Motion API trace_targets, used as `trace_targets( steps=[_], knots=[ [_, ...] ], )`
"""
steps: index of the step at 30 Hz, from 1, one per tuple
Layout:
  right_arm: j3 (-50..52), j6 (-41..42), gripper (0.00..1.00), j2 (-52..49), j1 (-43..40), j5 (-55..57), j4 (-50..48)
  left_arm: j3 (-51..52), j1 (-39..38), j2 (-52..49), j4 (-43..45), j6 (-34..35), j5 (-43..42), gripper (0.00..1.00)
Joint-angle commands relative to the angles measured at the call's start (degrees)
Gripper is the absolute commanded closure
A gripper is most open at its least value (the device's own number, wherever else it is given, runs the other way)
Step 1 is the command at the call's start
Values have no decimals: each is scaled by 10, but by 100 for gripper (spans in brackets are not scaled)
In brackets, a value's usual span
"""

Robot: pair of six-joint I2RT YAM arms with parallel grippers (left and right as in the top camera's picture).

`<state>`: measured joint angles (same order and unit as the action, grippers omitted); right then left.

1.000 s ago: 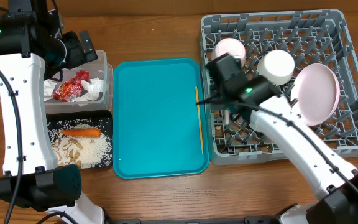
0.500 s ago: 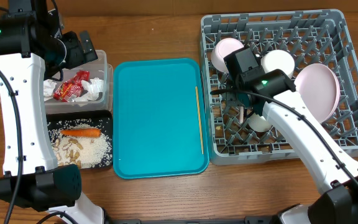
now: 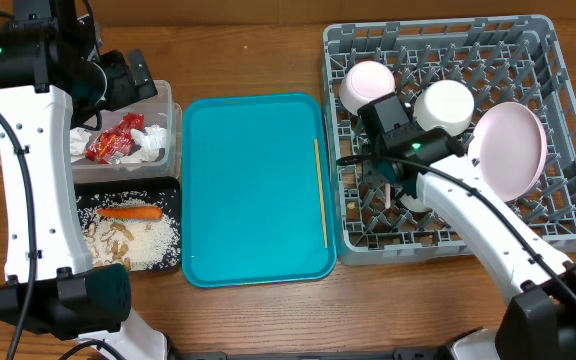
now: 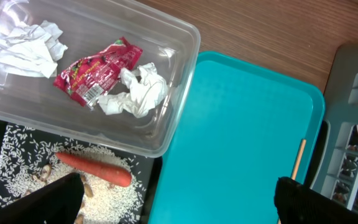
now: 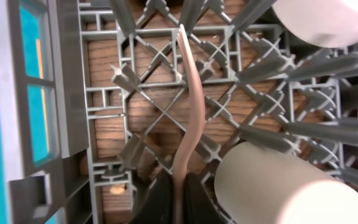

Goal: Sort waste into correct bins and load items into the dishwasher
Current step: 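Lift the fork and carry it into the rack with the right gripper, then insert the fork into the rack slot and open the right gripper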

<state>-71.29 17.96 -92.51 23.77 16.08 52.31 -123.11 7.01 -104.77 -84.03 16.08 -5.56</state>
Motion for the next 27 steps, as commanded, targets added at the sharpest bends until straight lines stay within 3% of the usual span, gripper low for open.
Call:
trace_targets(
  steps=[1, 27],
  knots=[
    [27, -35, 96, 10, 2, 3, -27, -7, 1, 1, 1, -2, -2, 0],
    [46, -35, 96, -30, 1, 2, -73, -7, -2, 1, 1, -2, -2, 0]
  ],
)
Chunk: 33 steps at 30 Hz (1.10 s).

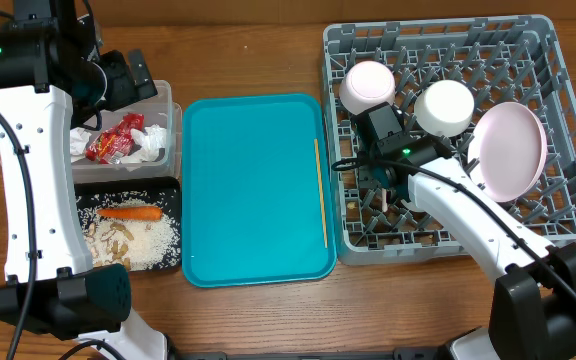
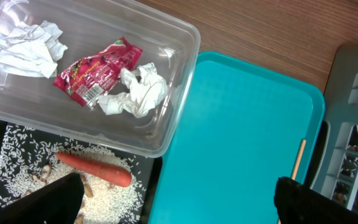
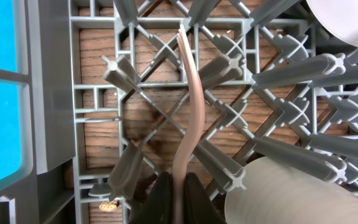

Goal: Sort waste into correct bins and load items into the dishwasher
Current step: 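Insert the fork into the rack slot and open the right gripper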

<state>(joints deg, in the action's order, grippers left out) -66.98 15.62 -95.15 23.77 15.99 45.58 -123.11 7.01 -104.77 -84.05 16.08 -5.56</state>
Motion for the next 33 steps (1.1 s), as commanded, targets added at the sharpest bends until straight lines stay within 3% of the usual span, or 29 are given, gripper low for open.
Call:
trace_targets(
  steps=[1, 5, 11, 19, 22, 27, 33],
  knots=[
    [3, -11, 96, -3, 1, 2, -5, -7, -2, 1, 1, -2, -2, 0],
    [3, -11, 94, -3, 1, 2, -5, -7, -2, 1, 1, -2, -2, 0],
    [3, -11, 72, -3, 2, 2, -5, -7, -2, 1, 1, -2, -2, 0],
    [-5, -11, 73, -3, 2, 4, 2, -7, -2, 1, 1, -2, -2, 0],
    [-34, -11, 78, -2, 2, 4, 34, -7, -2, 1, 1, -2, -2, 0],
    [-127, -7, 77, 4, 3, 0, 119, -7, -2, 1, 1, -2, -2, 0],
    [-216, -7, 71, 5, 3, -176, 168, -7, -2, 1, 1, -2, -2, 0]
  ],
)
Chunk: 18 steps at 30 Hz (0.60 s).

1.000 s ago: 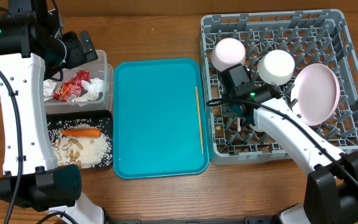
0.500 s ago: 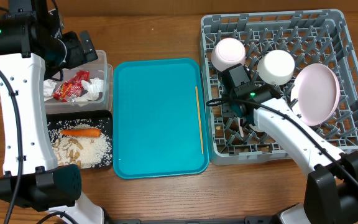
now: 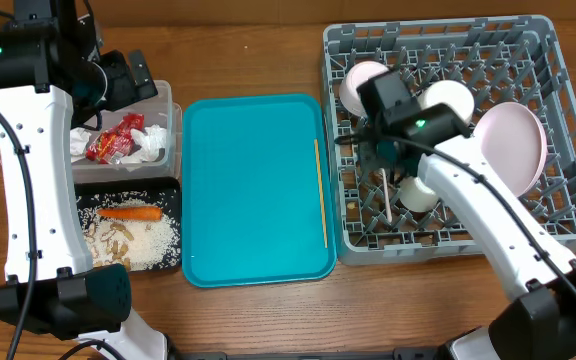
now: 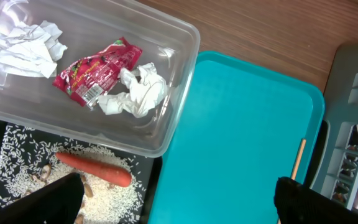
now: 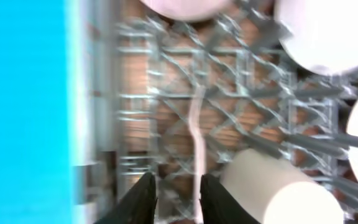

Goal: Sort waste into correct bins and load items into the dishwasher
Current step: 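Insert the fork into the rack slot and open the right gripper, then move the right gripper back over the wooden chopstick on the tray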

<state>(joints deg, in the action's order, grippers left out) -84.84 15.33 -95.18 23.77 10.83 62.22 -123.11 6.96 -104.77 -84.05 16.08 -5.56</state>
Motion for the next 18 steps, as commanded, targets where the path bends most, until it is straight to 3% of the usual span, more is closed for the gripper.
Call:
trace_targets(
  steps=[1, 6, 15, 18],
  knots=[
    [-39, -4, 70, 6, 3, -157, -3, -7, -2, 1, 1, -2, -2, 0],
    [-33, -1, 70, 5, 11, -260, -24, -7, -2, 1, 1, -2, -2, 0],
    [-12, 1, 71, 5, 92, -254, -74, -7, -2, 1, 1, -2, -2, 0],
    [2, 38, 71, 4, 125, -204, -99, -7, -2, 1, 1, -2, -2, 0]
  ],
)
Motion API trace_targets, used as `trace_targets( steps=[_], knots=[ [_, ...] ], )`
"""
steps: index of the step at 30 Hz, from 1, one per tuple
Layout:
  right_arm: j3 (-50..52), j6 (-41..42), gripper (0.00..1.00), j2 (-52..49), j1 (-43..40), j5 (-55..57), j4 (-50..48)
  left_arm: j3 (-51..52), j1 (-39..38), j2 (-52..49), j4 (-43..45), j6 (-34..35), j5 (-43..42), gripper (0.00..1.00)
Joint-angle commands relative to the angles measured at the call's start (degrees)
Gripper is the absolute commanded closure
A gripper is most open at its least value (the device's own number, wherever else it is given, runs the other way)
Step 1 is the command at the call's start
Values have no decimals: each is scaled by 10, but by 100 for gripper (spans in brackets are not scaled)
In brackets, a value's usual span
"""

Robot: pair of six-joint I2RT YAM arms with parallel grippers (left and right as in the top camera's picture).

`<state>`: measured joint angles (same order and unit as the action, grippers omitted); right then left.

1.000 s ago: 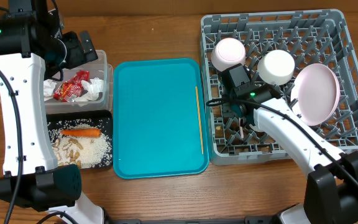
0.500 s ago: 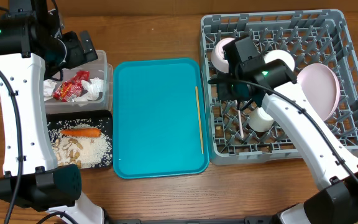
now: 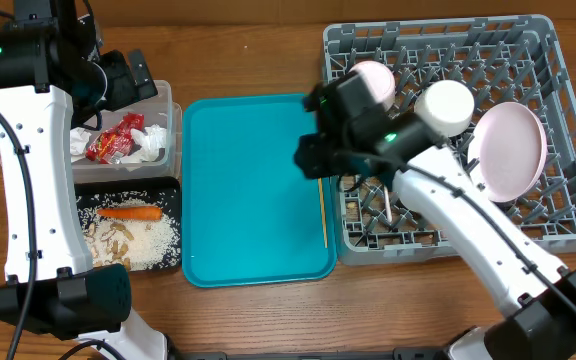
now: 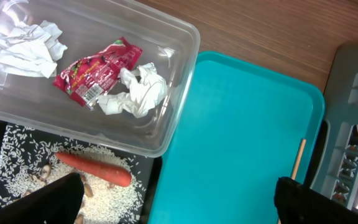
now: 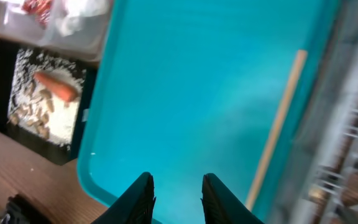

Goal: Sort waste into correct bins and load items into the dishwasher
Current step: 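Move the right gripper back over the wooden chopstick on the tray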

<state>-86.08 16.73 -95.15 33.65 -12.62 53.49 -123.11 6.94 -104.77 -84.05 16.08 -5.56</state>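
A thin wooden stick (image 3: 320, 195) lies along the right edge of the teal tray (image 3: 253, 190); it also shows in the right wrist view (image 5: 277, 127) and the left wrist view (image 4: 299, 158). My right gripper (image 5: 174, 180) hovers open and empty over the tray's right part, just left of the stick. The grey dishwasher rack (image 3: 558, 60) holds a pink cup (image 3: 368, 75), a white cup (image 3: 446, 105), a pink plate (image 3: 511, 147) and a pale utensil (image 3: 389, 208). High over the bins, my left gripper (image 4: 179, 193) is open wide and empty.
A clear bin (image 3: 163, 100) at the left holds a red wrapper (image 4: 98, 71) and crumpled paper (image 4: 135, 93). Below it a black tray (image 3: 128, 185) holds rice and a carrot (image 3: 128, 212). My right arm crosses the rack's front left.
My right gripper has moved left, from above the rack to above the tray's right part, still open. The utensil stays in the rack. The left arm has not moved.
My right gripper was shut on a pale utensil, held low among the rack's front-left prongs, at the first two moments. Then it was open and higher, with the utensil lying in the rack. Now it is over the tray beside the stick.
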Motion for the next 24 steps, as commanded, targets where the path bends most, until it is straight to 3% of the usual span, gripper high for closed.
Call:
trace_targets(
  steps=[1, 6, 13, 24],
  knots=[
    [18, 33, 71, 3, 40, 51, -21, -7, -2, 1, 1, -2, -2, 0],
    [33, 89, 71, -18, 98, 155, -56, -7, -2, 1, 1, -2, -2, 0],
    [47, 243, 70, -88, 159, 330, -57, -7, -2, 1, 1, -2, -2, 0],
    [47, 234, 62, -199, 176, 421, -80, -7, -1, 1, 1, -2, -2, 0]
  ],
)
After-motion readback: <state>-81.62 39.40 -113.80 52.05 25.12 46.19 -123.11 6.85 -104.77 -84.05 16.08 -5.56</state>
